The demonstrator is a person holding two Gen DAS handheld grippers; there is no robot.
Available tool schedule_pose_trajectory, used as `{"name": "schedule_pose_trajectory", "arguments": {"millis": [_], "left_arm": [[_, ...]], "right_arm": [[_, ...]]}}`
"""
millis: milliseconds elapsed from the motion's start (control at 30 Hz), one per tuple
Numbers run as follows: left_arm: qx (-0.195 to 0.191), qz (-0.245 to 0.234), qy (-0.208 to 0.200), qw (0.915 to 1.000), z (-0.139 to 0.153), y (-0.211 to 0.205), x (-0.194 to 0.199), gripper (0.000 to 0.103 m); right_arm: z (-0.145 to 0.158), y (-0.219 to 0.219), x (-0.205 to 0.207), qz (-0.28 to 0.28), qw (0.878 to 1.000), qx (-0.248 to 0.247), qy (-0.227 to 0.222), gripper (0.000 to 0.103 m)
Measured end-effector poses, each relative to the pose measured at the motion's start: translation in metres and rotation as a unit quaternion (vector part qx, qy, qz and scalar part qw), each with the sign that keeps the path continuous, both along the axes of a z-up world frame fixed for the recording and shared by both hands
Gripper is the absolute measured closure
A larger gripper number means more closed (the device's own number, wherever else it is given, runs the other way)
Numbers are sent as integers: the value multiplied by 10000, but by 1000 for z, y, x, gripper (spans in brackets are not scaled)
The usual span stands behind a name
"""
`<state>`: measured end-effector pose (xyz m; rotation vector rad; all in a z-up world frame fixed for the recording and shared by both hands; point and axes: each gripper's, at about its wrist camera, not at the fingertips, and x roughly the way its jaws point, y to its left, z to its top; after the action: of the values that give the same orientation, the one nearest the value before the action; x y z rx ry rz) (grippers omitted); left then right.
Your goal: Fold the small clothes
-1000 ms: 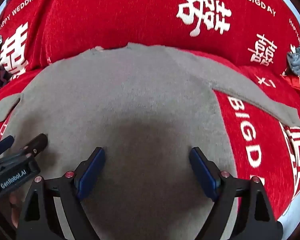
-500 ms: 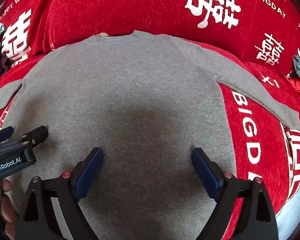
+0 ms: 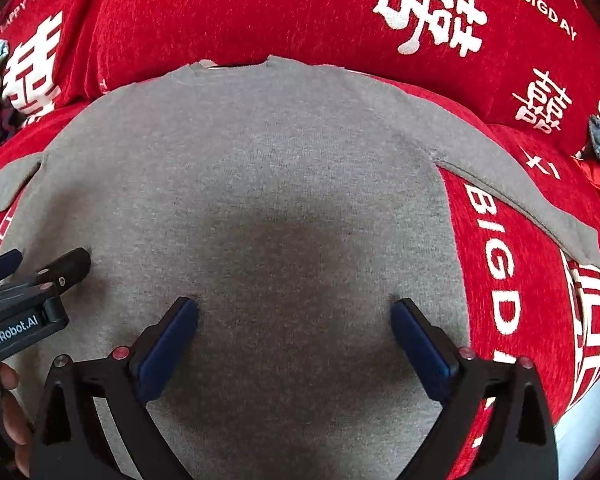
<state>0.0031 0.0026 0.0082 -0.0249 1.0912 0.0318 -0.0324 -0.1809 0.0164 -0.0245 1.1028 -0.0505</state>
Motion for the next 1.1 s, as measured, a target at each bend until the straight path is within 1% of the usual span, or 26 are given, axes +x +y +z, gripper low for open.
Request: {"name": "schedule_pose_trajectory", "arguments": {"millis": [267, 433, 567, 767, 900, 1100], "left_arm": [[-120, 3, 253, 9996, 4, 4, 6, 0], [-7, -11, 300, 9995, 2, 0, 6, 0], [-16, -20, 361, 9993, 2, 0, 6, 0], [23, 33, 433, 9991, 4, -2, 7, 0], [16, 85, 413, 9991, 9, -2, 8, 0], [99, 213, 225, 9995, 27, -4, 14, 0]], "right_arm": [[2, 2, 2, 164, 9998, 65, 44, 4], [6, 5, 4, 294, 9995, 107, 45, 4], [3, 8, 5, 335, 9993, 133, 110, 4], [7, 5, 3, 340, 9992, 180, 43, 4], [13, 1, 4, 329, 9994, 125, -64, 4], [30, -10, 13, 222, 9991, 154, -312, 4]]}}
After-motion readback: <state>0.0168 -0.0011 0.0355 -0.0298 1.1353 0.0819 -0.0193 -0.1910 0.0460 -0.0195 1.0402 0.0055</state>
